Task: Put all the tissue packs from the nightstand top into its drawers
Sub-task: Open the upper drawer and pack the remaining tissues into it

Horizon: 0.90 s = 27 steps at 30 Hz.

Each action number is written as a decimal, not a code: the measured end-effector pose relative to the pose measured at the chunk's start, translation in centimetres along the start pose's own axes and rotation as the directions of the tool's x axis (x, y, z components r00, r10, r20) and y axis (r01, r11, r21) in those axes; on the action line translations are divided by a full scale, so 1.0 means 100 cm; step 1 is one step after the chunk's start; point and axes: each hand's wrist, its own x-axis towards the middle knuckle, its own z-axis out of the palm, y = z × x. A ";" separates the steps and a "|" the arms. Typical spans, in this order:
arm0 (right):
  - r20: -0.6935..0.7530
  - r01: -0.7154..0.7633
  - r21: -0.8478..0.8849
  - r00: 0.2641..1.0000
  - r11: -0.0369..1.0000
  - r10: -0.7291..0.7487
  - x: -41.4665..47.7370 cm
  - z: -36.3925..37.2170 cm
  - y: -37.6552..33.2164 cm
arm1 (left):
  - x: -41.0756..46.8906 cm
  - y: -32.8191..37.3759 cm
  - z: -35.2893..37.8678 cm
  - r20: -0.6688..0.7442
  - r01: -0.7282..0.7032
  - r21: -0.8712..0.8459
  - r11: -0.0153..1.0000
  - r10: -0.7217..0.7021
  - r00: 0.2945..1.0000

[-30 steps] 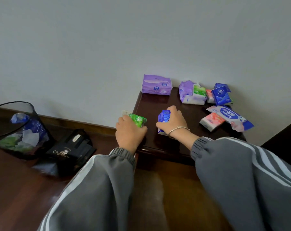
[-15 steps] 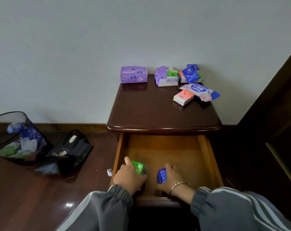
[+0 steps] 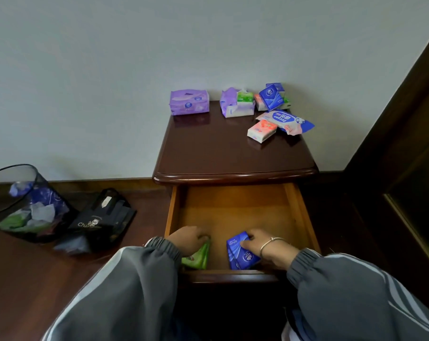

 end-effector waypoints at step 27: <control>0.094 0.045 -0.316 0.995 0.948 -0.015 -0.016 0.048 -0.069 | -0.059 -0.036 0.012 -0.253 0.299 -0.299 0.906 -0.377 0.891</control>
